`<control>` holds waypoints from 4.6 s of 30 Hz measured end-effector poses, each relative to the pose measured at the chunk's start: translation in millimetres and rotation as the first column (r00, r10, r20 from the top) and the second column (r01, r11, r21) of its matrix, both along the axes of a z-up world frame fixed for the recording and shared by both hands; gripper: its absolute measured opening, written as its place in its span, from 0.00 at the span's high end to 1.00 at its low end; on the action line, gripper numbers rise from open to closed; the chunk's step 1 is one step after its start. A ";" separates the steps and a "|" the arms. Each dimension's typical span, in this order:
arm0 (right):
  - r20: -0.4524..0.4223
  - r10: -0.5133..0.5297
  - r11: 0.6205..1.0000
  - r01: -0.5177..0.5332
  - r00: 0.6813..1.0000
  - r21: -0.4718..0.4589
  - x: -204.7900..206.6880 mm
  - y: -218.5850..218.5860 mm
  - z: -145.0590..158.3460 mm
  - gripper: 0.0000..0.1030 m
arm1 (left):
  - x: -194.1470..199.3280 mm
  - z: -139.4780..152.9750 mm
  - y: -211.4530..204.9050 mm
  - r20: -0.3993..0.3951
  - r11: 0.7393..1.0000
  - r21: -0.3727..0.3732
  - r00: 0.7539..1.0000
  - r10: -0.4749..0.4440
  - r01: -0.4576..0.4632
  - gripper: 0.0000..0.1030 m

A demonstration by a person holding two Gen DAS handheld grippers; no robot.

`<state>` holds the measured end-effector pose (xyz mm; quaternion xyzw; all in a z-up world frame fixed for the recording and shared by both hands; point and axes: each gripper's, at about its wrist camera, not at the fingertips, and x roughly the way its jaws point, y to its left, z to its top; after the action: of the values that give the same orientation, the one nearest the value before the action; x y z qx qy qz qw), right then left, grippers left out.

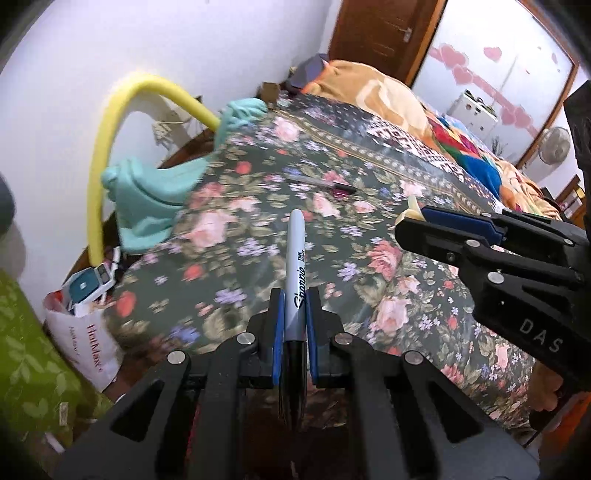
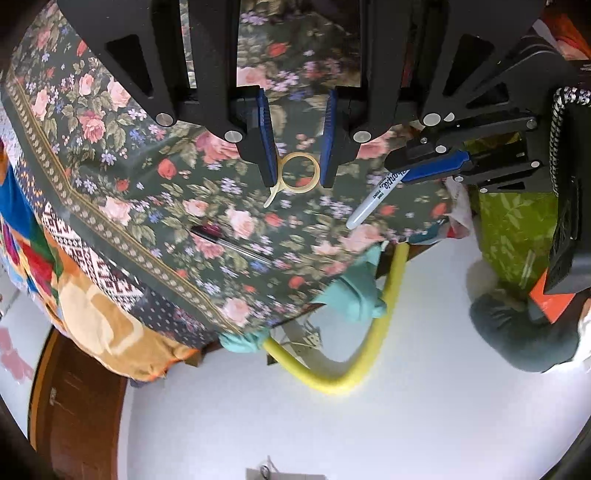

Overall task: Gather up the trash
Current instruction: 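Carry the Sharpie and yellow ring in both grippers to the white cup, then open both grippers above the white cup to drop the items, then move both tools back over the bedspread, then grasp the clear ballpoint pen with the right gripper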

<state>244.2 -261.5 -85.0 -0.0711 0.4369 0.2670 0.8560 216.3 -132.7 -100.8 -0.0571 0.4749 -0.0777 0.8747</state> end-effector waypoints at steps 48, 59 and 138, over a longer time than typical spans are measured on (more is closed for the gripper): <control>-0.388 0.525 0.830 -0.556 0.757 0.040 -137.4 319.9 -119.0 0.78 | -197.8 -164.9 299.1 -0.338 0.783 -0.001 0.737 0.585 -0.622 0.90; -0.425 0.486 0.845 -0.535 0.764 0.003 -131.3 327.9 -127.1 0.57 | -198.5 -167.4 305.6 -0.355 0.771 0.028 0.715 0.602 -0.636 0.68; -0.220 0.007 0.999 0.004 0.976 0.050 196.3 -37.4 -127.1 0.91 | 168.2 -86.8 -32.4 -0.079 0.998 0.038 0.996 -0.042 0.045 0.50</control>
<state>440.5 -298.9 -212.1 -0.0200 0.5220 0.2849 0.8037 384.5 -165.1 -187.6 -0.0320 0.5115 -0.0850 0.8545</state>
